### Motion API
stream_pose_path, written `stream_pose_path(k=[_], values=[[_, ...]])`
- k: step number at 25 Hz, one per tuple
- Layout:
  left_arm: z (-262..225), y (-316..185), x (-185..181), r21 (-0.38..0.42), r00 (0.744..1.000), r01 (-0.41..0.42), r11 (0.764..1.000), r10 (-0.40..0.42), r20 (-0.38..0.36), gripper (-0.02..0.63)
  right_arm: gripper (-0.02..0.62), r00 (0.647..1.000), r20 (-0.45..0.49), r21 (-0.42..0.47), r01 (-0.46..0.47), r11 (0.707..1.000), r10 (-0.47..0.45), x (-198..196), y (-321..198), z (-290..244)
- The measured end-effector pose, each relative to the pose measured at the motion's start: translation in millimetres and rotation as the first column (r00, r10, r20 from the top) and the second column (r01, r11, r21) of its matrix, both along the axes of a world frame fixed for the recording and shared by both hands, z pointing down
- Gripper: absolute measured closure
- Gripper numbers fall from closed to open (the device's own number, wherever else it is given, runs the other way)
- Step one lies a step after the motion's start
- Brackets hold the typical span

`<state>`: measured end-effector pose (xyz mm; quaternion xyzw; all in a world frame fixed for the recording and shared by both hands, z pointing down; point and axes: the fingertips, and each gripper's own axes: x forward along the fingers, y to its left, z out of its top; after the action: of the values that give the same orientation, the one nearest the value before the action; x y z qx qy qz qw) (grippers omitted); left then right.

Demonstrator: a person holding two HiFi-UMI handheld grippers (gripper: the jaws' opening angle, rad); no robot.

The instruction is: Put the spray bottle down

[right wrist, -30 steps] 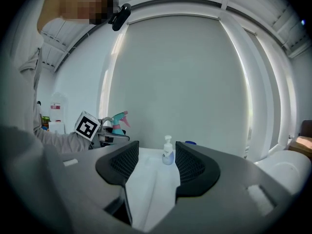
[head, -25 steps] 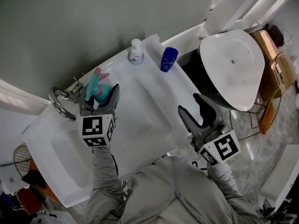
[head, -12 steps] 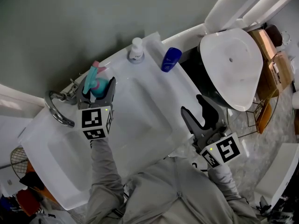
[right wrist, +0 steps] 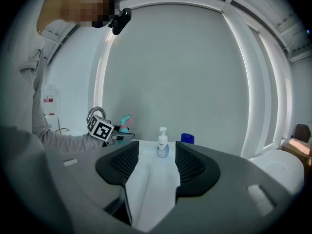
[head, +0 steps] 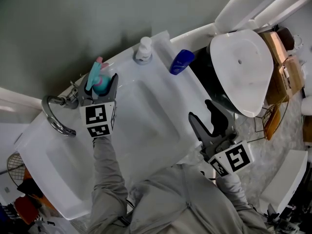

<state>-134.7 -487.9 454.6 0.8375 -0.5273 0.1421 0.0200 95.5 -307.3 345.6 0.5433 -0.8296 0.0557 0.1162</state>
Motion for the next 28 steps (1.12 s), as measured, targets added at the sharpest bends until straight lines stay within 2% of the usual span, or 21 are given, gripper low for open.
stream_pose_path(k=[18,28], values=[[19.9,-26.2,-4.4,0.02,0.999,0.04,0.999,-0.04,-0.01,0.233,0.379,0.999,-0.031,-0.034,-0.015,0.999,0.014,3.0,-12.4,10.2],[14.4,-29.8,-0.3,0.041,0.999,0.033,0.999,-0.032,-0.034,0.235,0.379,0.999,-0.039,-0.042,0.003,0.999,-0.005,-4.0,-17.2,12.8]])
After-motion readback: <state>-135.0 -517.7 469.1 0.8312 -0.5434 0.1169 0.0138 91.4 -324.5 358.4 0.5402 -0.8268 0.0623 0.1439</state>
